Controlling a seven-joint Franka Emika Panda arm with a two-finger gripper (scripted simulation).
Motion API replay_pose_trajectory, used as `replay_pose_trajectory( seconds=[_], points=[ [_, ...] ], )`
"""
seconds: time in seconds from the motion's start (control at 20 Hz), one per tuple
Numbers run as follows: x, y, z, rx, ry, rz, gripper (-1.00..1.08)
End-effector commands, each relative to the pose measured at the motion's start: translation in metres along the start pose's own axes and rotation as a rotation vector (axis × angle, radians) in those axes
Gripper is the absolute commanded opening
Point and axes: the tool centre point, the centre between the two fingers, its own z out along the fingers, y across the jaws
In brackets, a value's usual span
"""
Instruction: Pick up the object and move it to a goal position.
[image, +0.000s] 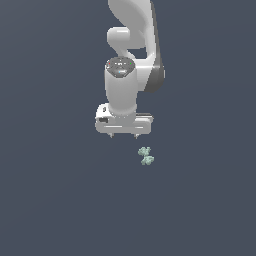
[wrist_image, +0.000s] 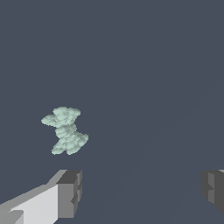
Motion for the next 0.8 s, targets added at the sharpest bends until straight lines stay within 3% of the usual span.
replay_pose_trajectory(
  seconds=[0.0, 0.45, 0.75],
  points=[
    [0.000, 0.000, 0.000, 0.000, 0.000, 0.000, 1.00],
    [0.000, -0.022, 0.007, 0.034, -0.001, 0.000, 1.00],
    [0.001, -0.023, 0.008, 0.035, -0.001, -0.001, 1.00]
  ],
)
